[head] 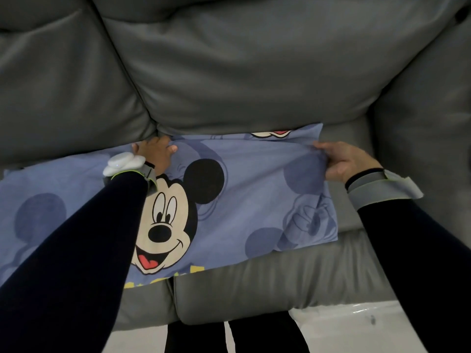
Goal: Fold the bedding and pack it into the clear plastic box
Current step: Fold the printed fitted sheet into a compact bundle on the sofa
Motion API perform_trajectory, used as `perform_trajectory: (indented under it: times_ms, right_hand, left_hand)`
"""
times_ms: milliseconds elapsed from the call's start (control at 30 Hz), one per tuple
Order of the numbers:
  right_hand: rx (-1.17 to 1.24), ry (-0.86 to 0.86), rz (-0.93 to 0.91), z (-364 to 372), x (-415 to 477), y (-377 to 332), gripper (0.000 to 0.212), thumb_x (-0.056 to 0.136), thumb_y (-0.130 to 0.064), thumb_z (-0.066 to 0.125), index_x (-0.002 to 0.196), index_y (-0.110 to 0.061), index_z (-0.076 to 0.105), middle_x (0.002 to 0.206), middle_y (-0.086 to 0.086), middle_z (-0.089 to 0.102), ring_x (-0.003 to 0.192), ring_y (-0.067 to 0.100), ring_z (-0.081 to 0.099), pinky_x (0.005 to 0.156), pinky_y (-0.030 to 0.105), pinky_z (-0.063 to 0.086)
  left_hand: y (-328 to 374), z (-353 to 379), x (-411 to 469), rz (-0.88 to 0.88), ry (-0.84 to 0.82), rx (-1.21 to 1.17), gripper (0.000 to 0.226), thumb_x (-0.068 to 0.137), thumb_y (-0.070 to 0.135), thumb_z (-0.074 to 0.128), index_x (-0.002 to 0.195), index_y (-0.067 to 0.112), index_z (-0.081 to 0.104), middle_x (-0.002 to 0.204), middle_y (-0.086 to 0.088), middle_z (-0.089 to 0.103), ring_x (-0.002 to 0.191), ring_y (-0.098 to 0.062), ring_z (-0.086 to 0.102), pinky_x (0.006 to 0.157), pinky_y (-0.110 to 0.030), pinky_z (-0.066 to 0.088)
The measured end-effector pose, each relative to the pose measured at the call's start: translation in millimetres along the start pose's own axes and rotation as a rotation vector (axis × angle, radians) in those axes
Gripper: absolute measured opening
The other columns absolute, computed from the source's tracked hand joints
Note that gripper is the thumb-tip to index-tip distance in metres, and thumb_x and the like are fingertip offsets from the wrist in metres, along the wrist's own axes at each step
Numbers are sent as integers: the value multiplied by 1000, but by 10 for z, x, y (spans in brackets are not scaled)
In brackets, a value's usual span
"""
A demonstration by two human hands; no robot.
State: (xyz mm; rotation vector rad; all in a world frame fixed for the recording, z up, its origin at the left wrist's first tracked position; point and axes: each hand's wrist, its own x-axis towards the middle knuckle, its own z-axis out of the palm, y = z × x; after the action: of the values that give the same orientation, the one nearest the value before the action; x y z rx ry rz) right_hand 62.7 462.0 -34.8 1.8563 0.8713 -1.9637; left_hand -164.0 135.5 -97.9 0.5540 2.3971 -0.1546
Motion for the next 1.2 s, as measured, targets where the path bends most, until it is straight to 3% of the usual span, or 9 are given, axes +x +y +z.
perform_trajectory:
  times_ms: [133,267,367,500,733,833,1000,1100,1200]
  right_hand:
    - [353,105,-159,-98,-5,22,25,99,-25,45,80,-13,57,76,6,66,67,17,65,65,30,56]
    - [45,-31,-170,-65,-166,145,25,96,-27,50,91,-10,67,76,5,72,71,17,70,80,33,57]
    - [-202,-120,-37,-28,-148,378,14,94,-18,55,107,-18,60,95,10,70,76,24,69,71,39,60]
    - [-262,46,-132,-63,11,785,52,85,-4,64,132,-19,48,130,14,56,104,31,60,81,42,56]
    - [62,-26,-80,-130,-246,772,37,90,-26,61,123,-9,64,120,12,67,110,29,63,98,44,50]
    - [95,-80,-56,-138,-428,613,33,92,-38,53,110,-15,69,99,7,73,88,24,70,81,36,57]
    - [67,-131,-249,-253,-477,384,45,91,-13,57,133,-27,49,102,-6,68,84,9,69,72,25,58]
    - [548,-156,-374,-371,-430,367,53,90,-7,57,138,-27,43,103,0,64,92,15,68,89,33,55]
    - [380,-8,-410,-390,-321,543,34,91,-9,60,118,-28,50,93,4,64,80,16,65,77,32,54]
  left_hand:
    - [66,-33,-136,-45,34,65,40,101,35,32,132,12,42,138,-17,45,132,-37,36,114,-60,12]
    - [371,84,-523,115,432,-65,40,97,31,43,130,9,45,137,-17,47,128,-36,42,115,-58,17]
    - [616,537,-911,358,304,-58,66,92,56,45,146,20,31,155,-4,28,142,-28,28,115,-53,22]
    - [564,936,-1225,251,176,72,80,85,72,35,150,26,24,158,1,23,144,-28,22,115,-53,17]
    - [579,804,-1347,257,269,2,72,83,70,40,139,26,41,146,-3,41,130,-32,41,102,-51,37]
    - [789,407,-1053,304,369,-194,64,89,59,43,137,17,44,140,-7,48,127,-31,43,102,-46,37]
    - [1169,-111,-557,556,53,-111,44,85,58,55,111,24,67,96,-3,69,106,-26,59,104,-36,32]
    - [1159,-311,-348,503,128,-224,23,91,30,59,98,9,67,100,-16,60,97,-35,57,85,-41,46]
    - [1228,-247,-281,400,62,-245,23,96,23,49,107,5,58,113,-18,61,104,-35,57,88,-42,45]
